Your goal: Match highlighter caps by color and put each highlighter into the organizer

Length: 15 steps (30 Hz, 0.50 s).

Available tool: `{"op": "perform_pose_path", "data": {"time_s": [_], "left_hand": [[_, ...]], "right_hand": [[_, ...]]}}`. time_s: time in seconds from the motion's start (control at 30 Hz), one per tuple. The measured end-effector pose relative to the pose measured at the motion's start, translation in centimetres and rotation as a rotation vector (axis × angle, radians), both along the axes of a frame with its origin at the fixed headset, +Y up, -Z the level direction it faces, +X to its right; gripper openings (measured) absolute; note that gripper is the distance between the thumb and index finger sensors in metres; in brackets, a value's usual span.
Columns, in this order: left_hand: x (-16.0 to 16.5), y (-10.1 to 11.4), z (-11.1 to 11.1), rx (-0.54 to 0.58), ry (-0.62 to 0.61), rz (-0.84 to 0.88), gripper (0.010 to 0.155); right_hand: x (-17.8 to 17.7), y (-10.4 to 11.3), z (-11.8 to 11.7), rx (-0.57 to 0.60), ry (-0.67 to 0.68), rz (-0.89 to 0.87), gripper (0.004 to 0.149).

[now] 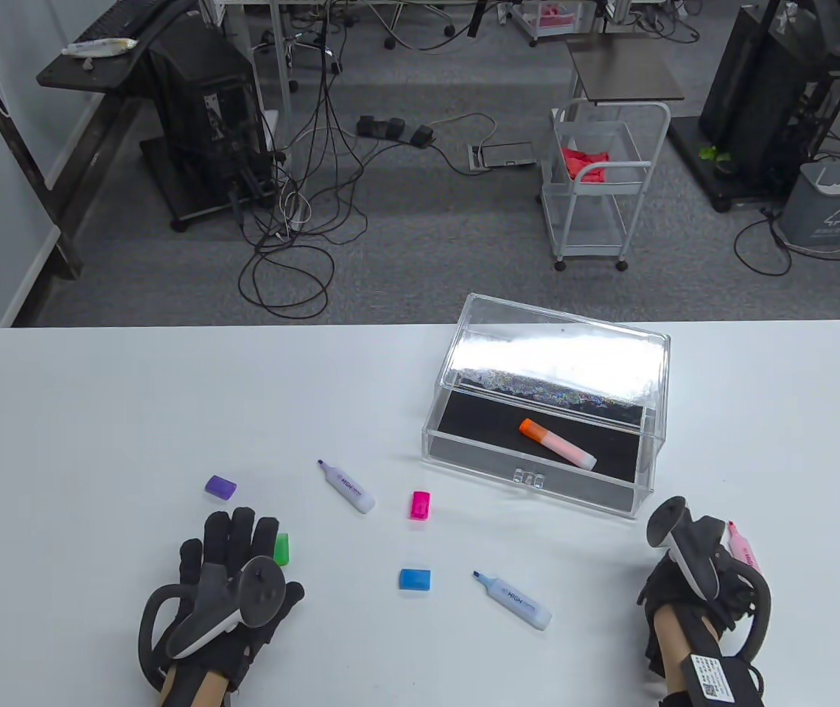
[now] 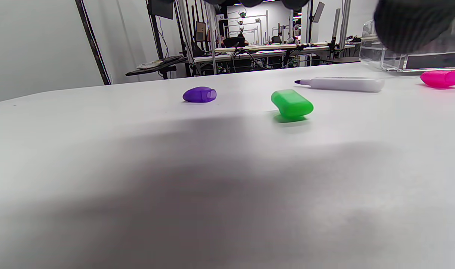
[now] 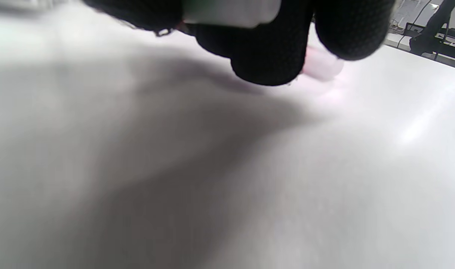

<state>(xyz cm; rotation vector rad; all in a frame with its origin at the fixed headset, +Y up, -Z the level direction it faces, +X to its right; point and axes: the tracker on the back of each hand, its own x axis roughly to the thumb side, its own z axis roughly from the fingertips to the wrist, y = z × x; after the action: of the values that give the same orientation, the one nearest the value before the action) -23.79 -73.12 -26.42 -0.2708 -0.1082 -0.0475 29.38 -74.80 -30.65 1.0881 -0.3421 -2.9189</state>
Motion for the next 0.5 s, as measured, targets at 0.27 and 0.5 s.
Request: {"op": "perform_pose_path", "data": {"time_s": [0.27,0.5], "left_hand": [[0.1,0.0,0.0,0.0,0.003,-0.013,0.09],[0.1,-0.1,0.0,0.002,0.0,-0.008,0.09]], "right_hand": [[-2.2,5.1,0.9,0.239,0.081,0.098,0.054],[-7.2,7.3,1.1,0.303,0.244,0.102,0.053]]}}
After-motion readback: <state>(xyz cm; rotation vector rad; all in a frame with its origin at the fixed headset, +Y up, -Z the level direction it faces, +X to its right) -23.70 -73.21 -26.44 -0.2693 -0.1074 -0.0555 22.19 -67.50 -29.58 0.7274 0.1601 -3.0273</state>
